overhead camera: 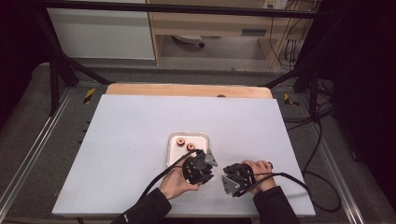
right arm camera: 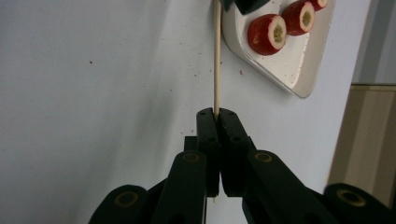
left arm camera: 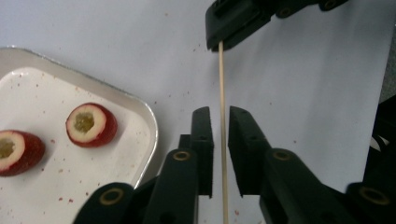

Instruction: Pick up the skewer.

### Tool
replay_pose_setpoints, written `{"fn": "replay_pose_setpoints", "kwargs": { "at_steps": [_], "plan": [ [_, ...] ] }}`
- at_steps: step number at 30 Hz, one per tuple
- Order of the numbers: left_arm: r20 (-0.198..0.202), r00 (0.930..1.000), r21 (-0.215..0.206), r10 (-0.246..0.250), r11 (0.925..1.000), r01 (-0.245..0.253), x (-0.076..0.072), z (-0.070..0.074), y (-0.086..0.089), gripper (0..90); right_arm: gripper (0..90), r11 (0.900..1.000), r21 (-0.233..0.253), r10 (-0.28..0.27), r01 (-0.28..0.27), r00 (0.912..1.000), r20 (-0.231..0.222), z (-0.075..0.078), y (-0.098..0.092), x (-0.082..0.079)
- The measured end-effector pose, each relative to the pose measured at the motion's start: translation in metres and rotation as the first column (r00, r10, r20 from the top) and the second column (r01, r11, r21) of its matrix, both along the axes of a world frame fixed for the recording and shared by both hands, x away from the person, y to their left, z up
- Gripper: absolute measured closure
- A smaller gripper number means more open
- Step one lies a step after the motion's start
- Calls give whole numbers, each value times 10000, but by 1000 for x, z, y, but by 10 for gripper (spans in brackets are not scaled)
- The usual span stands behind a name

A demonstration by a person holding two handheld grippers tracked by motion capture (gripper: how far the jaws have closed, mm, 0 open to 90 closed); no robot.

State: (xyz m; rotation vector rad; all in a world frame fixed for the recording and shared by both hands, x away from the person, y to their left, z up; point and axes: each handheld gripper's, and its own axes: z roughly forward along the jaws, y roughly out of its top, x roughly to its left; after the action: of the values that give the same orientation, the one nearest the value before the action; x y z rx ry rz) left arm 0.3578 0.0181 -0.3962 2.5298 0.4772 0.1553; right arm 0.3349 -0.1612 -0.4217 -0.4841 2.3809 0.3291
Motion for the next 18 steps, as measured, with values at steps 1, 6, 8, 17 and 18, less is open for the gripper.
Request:
{"fn": "replay_pose_setpoints", "kwargs": {
  "at_steps": [1,6,8,17,18],
  "plan": [
    [-30,10000,53,53,10000,-53,1,1,1,772,888,10000,-65,7,-6,10000,73,1,0,0],
    [-634,9979,895,141,9960,-83,6,-1,-1,723,888,9981,-578,221,-192,9985,503,5,6,2],
    [-745,9971,1199,184,9927,-94,8,-3,-4,732,888,9972,-710,286,-243,9978,603,7,9,2],
    [-1068,9940,1555,228,9878,-59,13,-5,-10,817,888,9839,-1498,1129,-980,9891,947,11,23,2],
    [-1099,9937,1556,233,9878,-59,13,-5,-11,829,887,9812,-1625,1206,-1036,9879,980,11,24,1]
  ]
}}
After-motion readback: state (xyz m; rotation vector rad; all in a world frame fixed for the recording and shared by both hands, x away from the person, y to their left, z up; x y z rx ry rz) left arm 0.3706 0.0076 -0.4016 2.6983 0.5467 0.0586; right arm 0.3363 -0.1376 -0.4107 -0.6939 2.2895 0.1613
